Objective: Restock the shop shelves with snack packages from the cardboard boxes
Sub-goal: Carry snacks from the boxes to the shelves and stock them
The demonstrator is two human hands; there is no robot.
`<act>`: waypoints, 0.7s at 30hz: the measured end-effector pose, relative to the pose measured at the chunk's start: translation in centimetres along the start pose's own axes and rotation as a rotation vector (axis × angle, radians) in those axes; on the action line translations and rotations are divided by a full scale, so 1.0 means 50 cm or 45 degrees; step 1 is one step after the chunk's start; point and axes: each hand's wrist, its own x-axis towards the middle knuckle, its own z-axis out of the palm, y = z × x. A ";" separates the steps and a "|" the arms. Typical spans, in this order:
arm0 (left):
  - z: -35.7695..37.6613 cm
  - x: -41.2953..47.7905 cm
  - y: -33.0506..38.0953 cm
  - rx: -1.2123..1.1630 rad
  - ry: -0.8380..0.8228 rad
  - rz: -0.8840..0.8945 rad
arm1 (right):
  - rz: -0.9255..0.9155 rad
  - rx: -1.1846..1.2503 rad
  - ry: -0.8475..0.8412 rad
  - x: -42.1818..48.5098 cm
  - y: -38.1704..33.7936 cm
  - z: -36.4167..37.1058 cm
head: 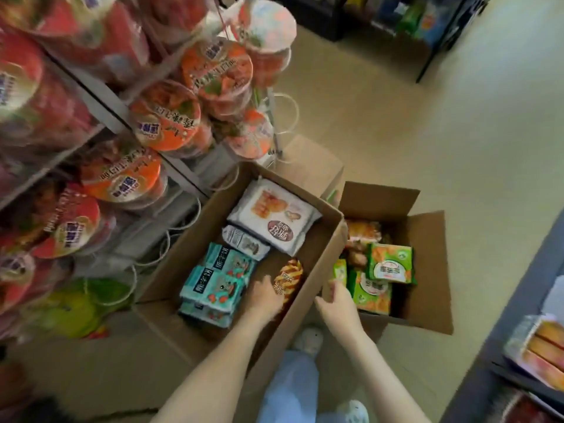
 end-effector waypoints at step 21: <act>-0.033 0.057 0.014 -0.040 0.019 0.045 | 0.089 0.043 -0.027 0.082 -0.062 -0.010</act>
